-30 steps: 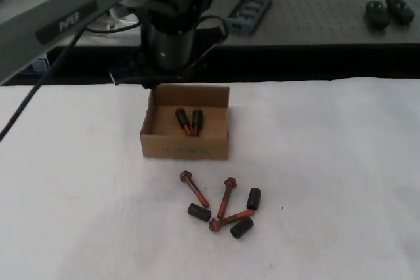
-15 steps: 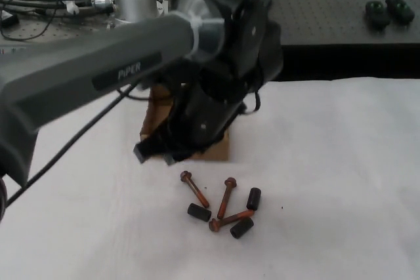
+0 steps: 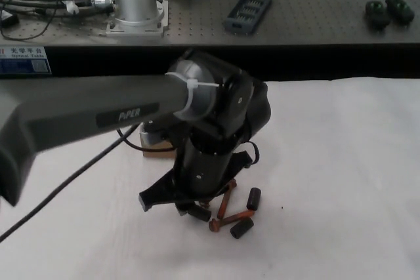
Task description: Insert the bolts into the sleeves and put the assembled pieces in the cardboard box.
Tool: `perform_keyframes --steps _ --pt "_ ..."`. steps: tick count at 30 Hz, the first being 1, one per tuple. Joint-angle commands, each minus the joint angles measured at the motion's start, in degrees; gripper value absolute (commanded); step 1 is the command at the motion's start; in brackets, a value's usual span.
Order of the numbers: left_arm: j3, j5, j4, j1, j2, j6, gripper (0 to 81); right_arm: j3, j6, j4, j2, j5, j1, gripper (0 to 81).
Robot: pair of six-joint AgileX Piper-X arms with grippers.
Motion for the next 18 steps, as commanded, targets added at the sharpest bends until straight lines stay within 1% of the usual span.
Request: perform_keyframes --steps 1,5,6,12,18 --pt "1.1 -1.8 -0.3 0.3 -2.4 2.2 27.7 -0.1 0.0 0.2 -0.2 0.1 -0.4 3.7" --pt "3.0 3.8 -7.7 1.4 -2.8 6.6 27.7 -0.1 0.0 0.2 -0.2 0.1 -0.4 3.7" --pt "3.0 4.2 -9.1 1.6 -2.8 6.7 27.7 -0.1 0.0 0.2 -0.2 0.1 -0.4 3.7" --pt "3.0 3.0 -13.7 3.1 -2.8 6.5 27.7 -0.1 0.0 0.2 -0.2 0.1 -0.4 3.7" --pt "3.0 2.4 -12.3 6.1 -2.6 6.5 27.6 -0.1 0.0 0.2 -0.2 0.1 -0.4 3.7"
